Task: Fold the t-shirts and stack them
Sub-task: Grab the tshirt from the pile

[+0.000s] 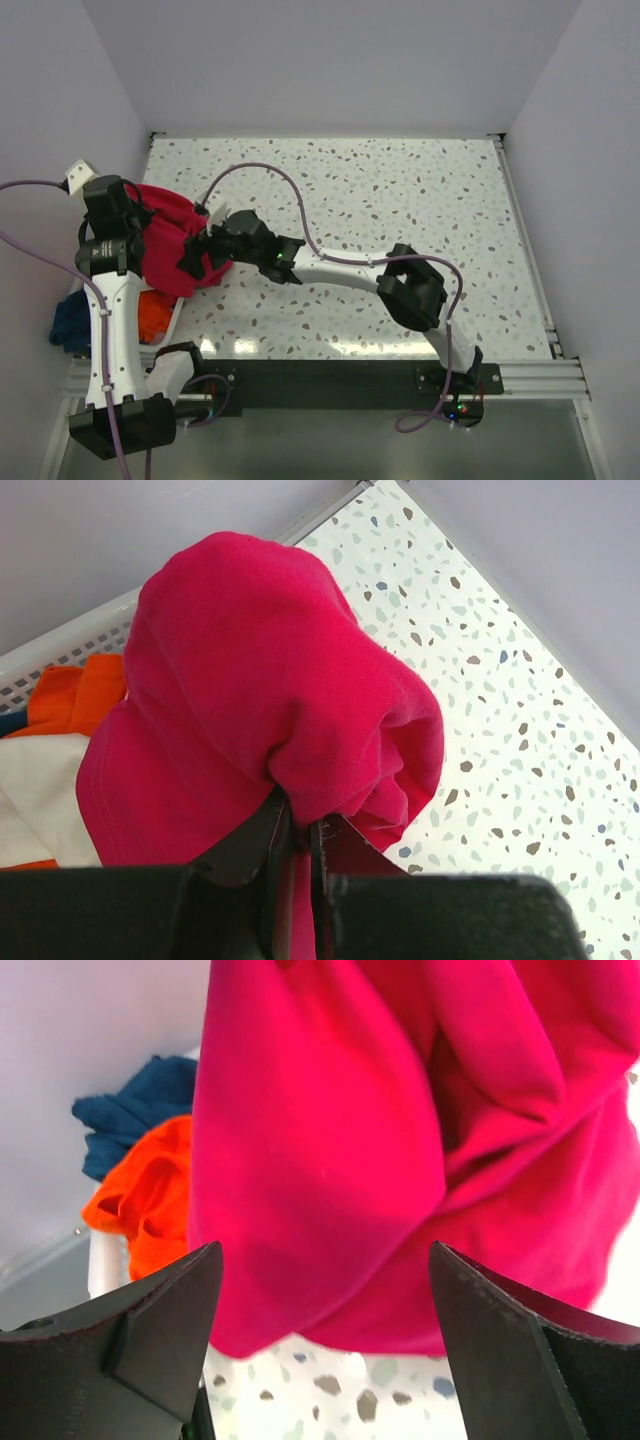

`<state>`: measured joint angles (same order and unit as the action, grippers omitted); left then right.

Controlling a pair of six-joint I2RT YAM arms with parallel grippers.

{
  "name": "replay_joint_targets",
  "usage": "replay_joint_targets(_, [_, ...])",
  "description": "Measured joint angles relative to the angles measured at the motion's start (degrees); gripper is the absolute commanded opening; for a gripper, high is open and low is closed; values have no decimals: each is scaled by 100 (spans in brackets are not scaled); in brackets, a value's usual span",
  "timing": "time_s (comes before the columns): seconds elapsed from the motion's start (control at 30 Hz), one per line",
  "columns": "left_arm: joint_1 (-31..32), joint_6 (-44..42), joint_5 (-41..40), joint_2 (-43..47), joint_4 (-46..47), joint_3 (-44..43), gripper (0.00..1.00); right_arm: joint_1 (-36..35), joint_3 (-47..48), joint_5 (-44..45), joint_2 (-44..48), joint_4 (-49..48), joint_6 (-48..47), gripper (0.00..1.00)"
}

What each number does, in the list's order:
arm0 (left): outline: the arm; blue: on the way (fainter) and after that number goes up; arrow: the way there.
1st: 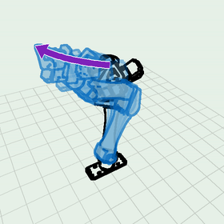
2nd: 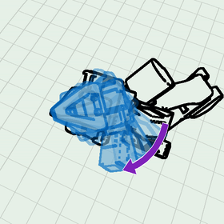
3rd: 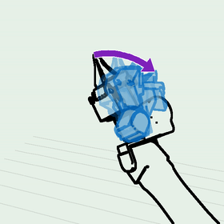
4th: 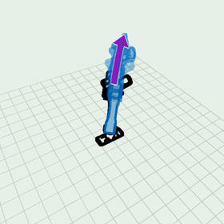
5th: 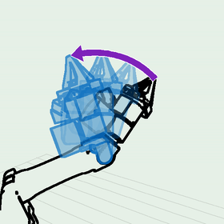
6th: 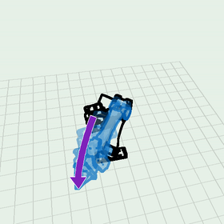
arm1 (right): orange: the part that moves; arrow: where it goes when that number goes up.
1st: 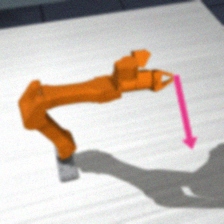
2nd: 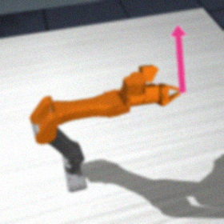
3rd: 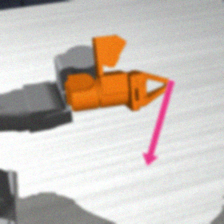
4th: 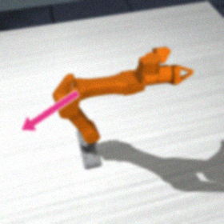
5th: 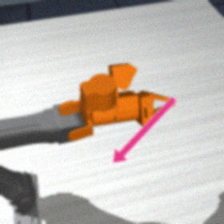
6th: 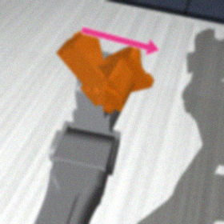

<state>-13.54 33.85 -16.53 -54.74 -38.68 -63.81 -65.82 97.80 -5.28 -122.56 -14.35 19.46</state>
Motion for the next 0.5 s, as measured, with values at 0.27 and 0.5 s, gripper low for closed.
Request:
replay_joint_targets(0.27, [0, 0, 4, 15, -4, 0, 10, -2, 208, -190, -321, -72, 321, 83])
replay_joint_targets(0.5, [0, 0, 2, 44, -7, 0, 12, -2, 278, -527, -455, -249, 704, 47])
